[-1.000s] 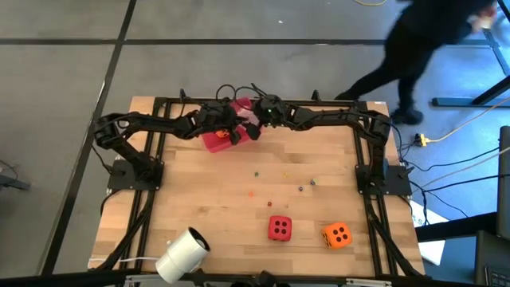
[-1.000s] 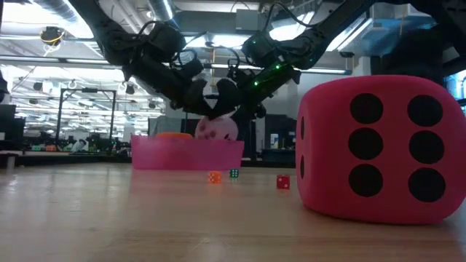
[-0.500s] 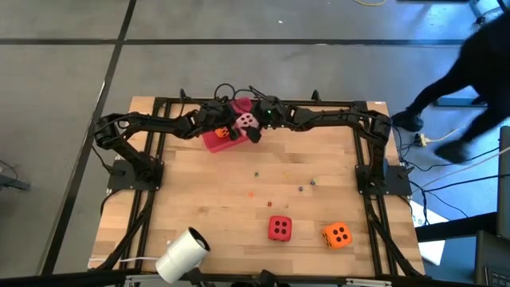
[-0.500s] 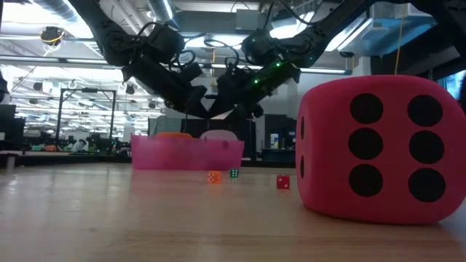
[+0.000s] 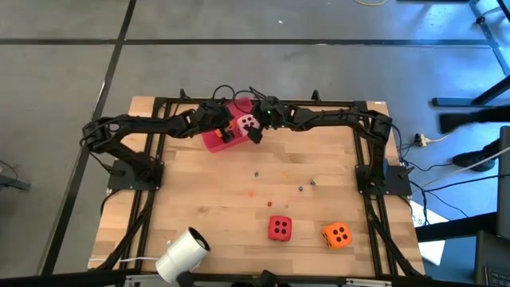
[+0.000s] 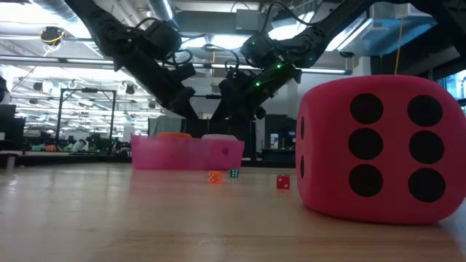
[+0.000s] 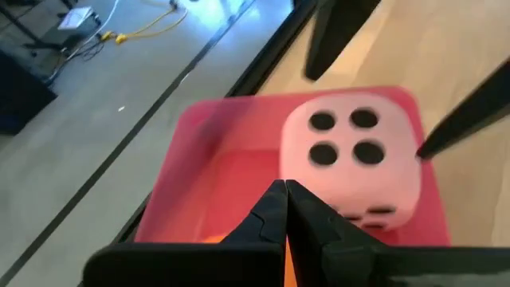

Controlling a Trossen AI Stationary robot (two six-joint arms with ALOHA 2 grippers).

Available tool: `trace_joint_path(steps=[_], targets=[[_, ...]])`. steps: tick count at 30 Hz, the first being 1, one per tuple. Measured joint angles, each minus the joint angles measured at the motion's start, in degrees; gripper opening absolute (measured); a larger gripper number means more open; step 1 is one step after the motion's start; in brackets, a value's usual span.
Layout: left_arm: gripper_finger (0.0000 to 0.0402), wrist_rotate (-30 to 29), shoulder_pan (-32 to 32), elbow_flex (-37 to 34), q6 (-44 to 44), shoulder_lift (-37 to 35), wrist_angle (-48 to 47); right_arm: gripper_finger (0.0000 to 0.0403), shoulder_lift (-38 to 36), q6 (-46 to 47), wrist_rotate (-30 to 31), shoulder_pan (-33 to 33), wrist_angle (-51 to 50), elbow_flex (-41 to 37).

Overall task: Pick & Place Dice
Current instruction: Adjust the large orange die in the red bin

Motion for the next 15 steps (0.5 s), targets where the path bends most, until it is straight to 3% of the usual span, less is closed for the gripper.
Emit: trace_joint_path(steps=[10, 15], targets=[[0.0002, -1.6, 0.0, 0.0, -2.3, -13.8, -21.4, 0.0281, 0.0, 0.3, 0.0, 0.0, -0.5, 0.0], [0.0001, -1.6, 0.0, 0.0, -7.0, -16.9, -32.8, 0.0248, 0.0, 0.5, -0.1, 0.0, -0.7, 0.0]])
